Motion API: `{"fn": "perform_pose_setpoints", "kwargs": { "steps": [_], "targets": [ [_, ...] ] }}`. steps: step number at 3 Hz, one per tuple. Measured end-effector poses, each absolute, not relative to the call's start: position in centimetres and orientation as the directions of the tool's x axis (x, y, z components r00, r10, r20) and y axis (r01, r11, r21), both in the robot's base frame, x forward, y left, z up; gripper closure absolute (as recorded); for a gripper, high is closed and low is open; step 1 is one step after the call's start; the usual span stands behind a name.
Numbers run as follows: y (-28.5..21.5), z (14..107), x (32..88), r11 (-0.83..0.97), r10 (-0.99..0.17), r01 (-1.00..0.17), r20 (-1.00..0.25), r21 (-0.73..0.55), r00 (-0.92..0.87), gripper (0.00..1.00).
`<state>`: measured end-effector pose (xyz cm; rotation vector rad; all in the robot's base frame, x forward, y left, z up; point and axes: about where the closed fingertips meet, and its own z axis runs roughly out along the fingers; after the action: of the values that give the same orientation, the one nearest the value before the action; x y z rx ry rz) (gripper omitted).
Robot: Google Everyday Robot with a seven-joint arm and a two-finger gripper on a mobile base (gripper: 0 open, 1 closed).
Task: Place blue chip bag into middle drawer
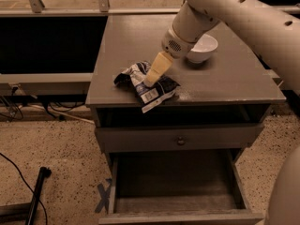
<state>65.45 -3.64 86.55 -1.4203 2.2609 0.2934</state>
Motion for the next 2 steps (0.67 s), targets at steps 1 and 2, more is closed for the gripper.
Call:
{"fn": "perform_pose_setpoints", "kwargs": {
  "steps": [1, 2],
  "targets": [
    [-4.6, 86.1, 63.9, 0.454, -0.796, -0.891, -0.461, -0.027, -0.392, 0.00],
    [-5.6, 84.9, 62.5, 0.474, -0.779, -0.881, -0.458, 0.020, -0.429, 0.18]
  ]
}}
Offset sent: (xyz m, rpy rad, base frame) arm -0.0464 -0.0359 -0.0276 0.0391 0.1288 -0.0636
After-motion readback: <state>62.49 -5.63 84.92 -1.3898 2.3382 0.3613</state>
